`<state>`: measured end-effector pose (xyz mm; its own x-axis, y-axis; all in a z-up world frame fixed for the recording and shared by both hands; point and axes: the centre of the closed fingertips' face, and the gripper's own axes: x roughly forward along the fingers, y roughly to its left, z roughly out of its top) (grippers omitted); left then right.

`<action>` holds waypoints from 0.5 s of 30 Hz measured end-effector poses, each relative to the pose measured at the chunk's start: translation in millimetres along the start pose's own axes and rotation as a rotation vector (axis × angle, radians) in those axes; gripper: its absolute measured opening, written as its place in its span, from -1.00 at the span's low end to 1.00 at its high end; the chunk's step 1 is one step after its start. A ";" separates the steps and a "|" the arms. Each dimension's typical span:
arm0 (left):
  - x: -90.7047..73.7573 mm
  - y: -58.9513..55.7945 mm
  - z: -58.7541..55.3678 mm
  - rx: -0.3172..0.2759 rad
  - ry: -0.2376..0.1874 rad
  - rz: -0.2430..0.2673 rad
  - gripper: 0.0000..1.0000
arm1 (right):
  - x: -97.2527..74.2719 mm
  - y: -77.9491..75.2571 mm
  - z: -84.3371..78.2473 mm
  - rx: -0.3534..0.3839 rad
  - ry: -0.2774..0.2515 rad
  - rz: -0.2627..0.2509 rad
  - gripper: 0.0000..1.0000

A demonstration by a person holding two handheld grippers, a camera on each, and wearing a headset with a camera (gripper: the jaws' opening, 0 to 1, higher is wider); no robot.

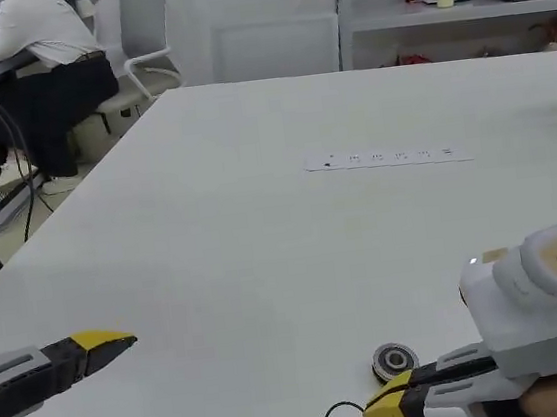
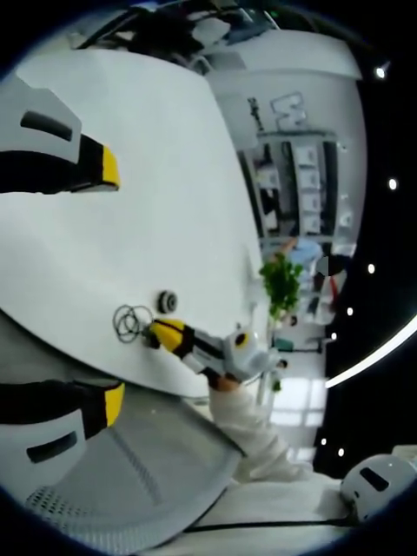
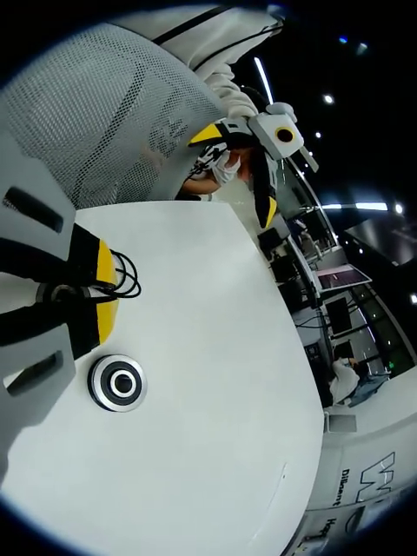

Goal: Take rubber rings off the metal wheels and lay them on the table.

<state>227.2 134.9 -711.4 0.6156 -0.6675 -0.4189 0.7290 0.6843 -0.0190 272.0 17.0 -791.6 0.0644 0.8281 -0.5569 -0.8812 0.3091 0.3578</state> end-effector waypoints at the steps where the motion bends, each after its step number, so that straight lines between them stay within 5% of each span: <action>1: -0.1 0.2 -0.2 0.001 0.001 0.000 0.81 | -0.3 -0.4 0.2 0.002 -0.002 -0.001 -0.97; 15: 0.3 0.8 1.0 0.006 0.003 -0.001 0.80 | -6.8 -6.2 7.7 0.012 -0.032 -0.020 -0.97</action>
<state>228.3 135.0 -710.6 0.6137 -0.6676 -0.4214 0.7316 0.6816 -0.0143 280.6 13.1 -784.2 0.0968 0.8364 -0.5394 -0.8741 0.3307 0.3558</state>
